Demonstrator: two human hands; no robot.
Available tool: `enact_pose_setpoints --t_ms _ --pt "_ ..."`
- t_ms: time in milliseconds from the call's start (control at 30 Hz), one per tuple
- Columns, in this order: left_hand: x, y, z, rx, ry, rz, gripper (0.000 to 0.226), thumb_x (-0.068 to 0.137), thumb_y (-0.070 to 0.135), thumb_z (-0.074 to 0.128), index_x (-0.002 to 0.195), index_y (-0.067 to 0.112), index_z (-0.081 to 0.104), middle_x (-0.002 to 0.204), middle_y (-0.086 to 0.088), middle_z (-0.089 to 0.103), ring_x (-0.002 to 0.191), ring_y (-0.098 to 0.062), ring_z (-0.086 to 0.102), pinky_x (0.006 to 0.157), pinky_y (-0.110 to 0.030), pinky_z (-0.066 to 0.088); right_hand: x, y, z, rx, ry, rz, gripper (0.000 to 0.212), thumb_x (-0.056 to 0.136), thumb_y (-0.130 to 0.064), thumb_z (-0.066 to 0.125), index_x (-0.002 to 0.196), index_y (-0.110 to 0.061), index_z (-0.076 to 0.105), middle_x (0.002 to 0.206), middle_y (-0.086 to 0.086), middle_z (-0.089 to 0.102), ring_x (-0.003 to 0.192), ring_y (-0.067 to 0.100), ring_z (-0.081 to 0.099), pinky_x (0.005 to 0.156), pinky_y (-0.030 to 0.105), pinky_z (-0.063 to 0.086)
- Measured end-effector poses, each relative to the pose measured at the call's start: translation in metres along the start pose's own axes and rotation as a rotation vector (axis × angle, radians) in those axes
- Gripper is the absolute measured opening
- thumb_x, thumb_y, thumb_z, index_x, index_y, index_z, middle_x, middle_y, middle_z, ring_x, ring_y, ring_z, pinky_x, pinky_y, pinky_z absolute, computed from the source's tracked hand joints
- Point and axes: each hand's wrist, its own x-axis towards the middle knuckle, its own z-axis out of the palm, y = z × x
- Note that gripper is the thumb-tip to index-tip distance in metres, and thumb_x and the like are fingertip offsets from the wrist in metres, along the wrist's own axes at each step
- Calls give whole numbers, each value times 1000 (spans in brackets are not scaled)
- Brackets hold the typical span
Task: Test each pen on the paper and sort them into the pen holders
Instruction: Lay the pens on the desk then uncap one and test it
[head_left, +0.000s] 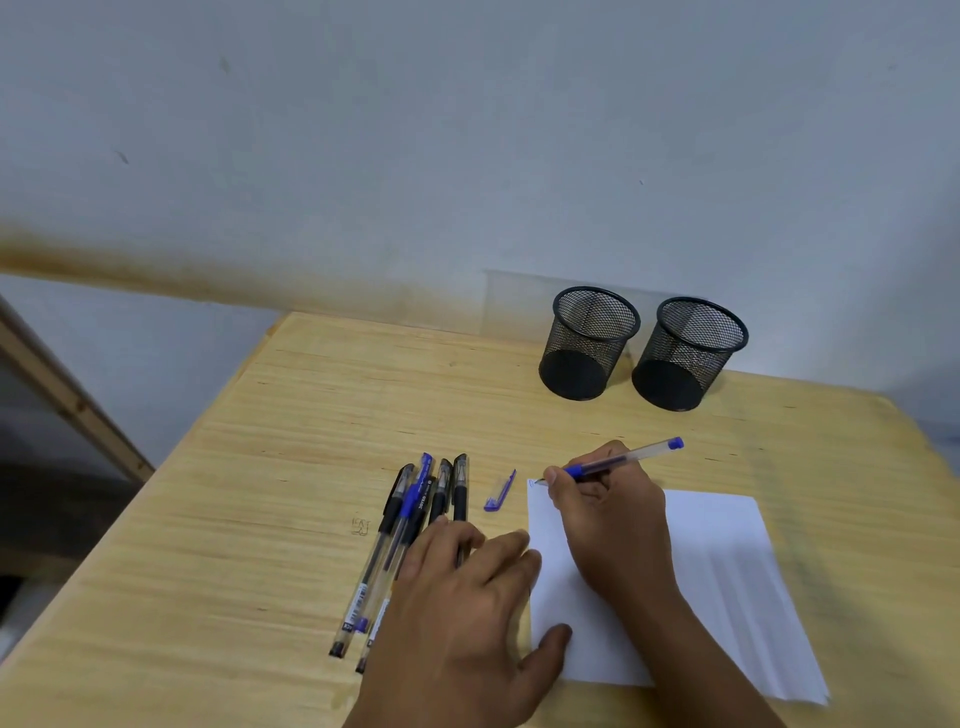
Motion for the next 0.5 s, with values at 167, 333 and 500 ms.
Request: enact_pose_setpoints --t_ms 167,333,500 --pt "0 -1 0 7 -25 -1 52 70 66 61 106 31 71 118 18 66 96 -19 51 100 -43 35 -1 -1 2 -38 -14 -3 14 84 -19 76 84 -10 65 60 -16 57 55 3 59 61 14 49" --pt "0 0 -1 15 -50 -11 53 70 66 59 107 31 71 118 17 67 98 -19 53 99 -43 36 -1 -1 1 -27 -18 -1 15 84 -20 75 83 -13 62 60 -17 56 56 3 59 61 15 49" --pt "0 0 -3 12 -49 -13 51 71 65 61 107 30 71 119 16 67 98 -20 55 101 -43 33 -2 1 5 -31 -15 7 15 83 -18 76 86 -8 65 64 -11 58 56 3 58 62 12 47"
